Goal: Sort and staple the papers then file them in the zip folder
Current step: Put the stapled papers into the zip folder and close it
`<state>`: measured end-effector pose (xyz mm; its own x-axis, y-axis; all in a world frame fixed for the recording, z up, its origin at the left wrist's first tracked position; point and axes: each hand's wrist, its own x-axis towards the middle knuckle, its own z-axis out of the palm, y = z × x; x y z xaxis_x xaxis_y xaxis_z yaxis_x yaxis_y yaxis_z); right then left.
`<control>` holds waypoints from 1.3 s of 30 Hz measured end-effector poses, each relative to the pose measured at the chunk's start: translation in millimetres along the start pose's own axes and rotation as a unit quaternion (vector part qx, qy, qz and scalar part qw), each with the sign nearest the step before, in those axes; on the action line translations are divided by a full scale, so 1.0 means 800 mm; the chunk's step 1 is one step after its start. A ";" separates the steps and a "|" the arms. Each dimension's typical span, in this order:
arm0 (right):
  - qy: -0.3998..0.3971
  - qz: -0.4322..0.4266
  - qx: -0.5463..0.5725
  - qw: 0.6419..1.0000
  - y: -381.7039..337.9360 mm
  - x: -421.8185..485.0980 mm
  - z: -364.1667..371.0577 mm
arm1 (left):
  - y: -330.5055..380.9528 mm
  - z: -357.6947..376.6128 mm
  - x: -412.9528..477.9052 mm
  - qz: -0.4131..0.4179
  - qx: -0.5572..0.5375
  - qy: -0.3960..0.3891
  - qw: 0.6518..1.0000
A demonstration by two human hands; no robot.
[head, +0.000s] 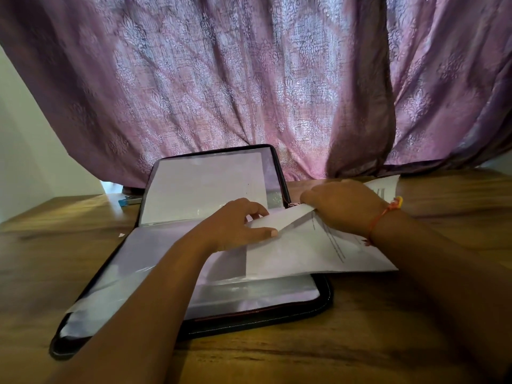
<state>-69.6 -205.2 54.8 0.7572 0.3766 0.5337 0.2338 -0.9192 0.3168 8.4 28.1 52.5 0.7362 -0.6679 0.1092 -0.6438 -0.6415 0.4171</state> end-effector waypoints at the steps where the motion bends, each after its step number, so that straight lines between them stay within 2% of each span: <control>1: -0.006 0.002 -0.017 1.000 -0.004 0.004 -0.002 | 0.001 -0.001 0.000 0.002 0.003 0.000 1.000; 3: -0.037 0.007 -0.055 0.998 -0.011 0.011 -0.005 | 0.001 -0.002 -0.001 0.008 0.000 0.005 1.000; 5: -0.113 0.020 -0.070 0.991 -0.016 0.019 -0.003 | 0.000 -0.001 0.000 0.016 -0.004 0.007 1.000; 9: -0.228 0.047 0.035 0.972 -0.009 0.040 -0.009 | -0.005 0.003 0.004 0.020 -0.006 0.009 1.000; 11: -0.251 0.090 0.098 0.959 0.001 0.048 -0.005 | -0.007 0.004 0.006 0.017 -0.009 0.009 1.000; 14: -0.194 0.156 0.157 0.956 0.012 0.048 0.019 | -0.007 0.003 0.005 0.018 -0.017 0.017 1.000; 18: -0.104 0.186 0.187 0.959 0.011 0.034 0.042 | -0.006 -0.006 0.002 0.020 -0.040 0.039 0.998; 22: -0.021 0.219 0.255 0.942 0.007 0.022 0.046 | -0.014 -0.014 0.003 0.004 -0.021 0.047 0.999; 25: -0.025 0.208 0.260 0.943 0.008 0.018 0.049 | -0.023 -0.018 0.003 -0.026 0.002 0.042 0.999; 29: -0.064 0.169 0.198 0.963 0.008 0.020 0.058 | -0.025 -0.022 0.000 -0.043 0.016 0.038 0.998; 33: -0.048 0.226 0.231 0.945 0.004 0.018 0.057 | -0.026 -0.020 0.001 -0.054 0.018 0.020 0.998; 39: -0.093 0.215 0.250 0.940 0.009 0.010 0.061 | -0.026 -0.015 0.001 -0.058 0.024 0.015 0.998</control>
<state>-32.4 -214.5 23.2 0.9296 -0.0253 0.3677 0.1047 -0.9384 -0.3294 25.1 45.5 54.9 0.8116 -0.5773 0.0898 -0.5630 -0.7318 0.3841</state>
